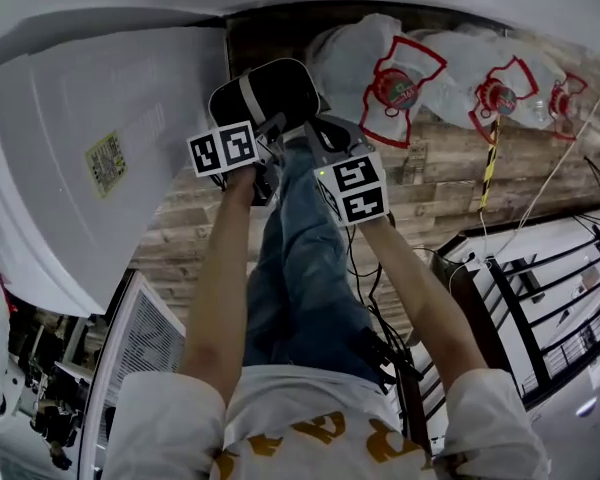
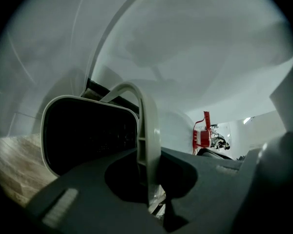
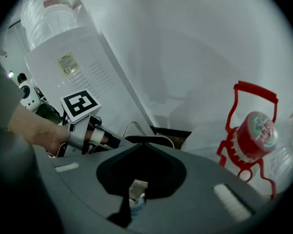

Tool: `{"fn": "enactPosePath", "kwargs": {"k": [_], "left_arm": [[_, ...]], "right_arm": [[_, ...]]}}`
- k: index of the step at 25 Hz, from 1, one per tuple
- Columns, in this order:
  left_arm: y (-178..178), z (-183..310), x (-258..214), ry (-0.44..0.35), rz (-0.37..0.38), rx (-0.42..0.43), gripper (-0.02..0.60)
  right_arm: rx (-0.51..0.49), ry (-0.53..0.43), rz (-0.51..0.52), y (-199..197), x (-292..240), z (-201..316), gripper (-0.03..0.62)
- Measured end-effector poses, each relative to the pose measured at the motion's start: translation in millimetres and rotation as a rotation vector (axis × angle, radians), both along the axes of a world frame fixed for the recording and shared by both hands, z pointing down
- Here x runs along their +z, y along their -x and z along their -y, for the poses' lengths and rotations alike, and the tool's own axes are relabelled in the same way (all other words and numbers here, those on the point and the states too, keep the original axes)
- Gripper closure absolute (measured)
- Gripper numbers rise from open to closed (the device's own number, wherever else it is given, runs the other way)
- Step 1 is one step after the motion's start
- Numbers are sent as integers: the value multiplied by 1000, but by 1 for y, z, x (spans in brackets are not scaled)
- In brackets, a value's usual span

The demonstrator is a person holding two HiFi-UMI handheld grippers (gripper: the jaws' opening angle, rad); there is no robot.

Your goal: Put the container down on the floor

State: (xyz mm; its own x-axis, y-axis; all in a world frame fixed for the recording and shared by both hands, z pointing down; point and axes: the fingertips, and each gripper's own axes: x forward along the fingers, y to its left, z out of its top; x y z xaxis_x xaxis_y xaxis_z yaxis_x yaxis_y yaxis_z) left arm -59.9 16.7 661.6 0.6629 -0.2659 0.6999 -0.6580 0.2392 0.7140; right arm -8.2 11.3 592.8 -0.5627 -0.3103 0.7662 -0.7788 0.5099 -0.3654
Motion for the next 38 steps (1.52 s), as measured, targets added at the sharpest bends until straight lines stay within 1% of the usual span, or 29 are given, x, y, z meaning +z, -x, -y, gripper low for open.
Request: {"fn": "enactPosePath", "kwargs": {"k": [5, 10, 16, 21, 27, 35, 38], "left_arm": [[0, -5, 28, 7, 9, 39, 561], [3, -4, 53, 5, 29, 68, 561], [4, 6, 72, -8, 39, 77, 560], [2, 12, 79, -11, 39, 98, 560], [1, 12, 89, -2, 30, 92, 560], [-1, 12, 99, -1, 32, 97, 560], [0, 14, 101, -8, 25, 81, 560]], "right_arm": [[-32, 19, -5, 13, 28, -7, 568], [-25, 47, -50, 14, 57, -6, 568], [14, 69, -55, 12, 82, -8, 568], [36, 86, -59, 12, 95, -17, 568], [44, 92, -77, 17, 108, -17, 568], [10, 101, -99, 19, 117, -15, 568], [-6, 103, -97, 22, 119, -15, 568]]}}
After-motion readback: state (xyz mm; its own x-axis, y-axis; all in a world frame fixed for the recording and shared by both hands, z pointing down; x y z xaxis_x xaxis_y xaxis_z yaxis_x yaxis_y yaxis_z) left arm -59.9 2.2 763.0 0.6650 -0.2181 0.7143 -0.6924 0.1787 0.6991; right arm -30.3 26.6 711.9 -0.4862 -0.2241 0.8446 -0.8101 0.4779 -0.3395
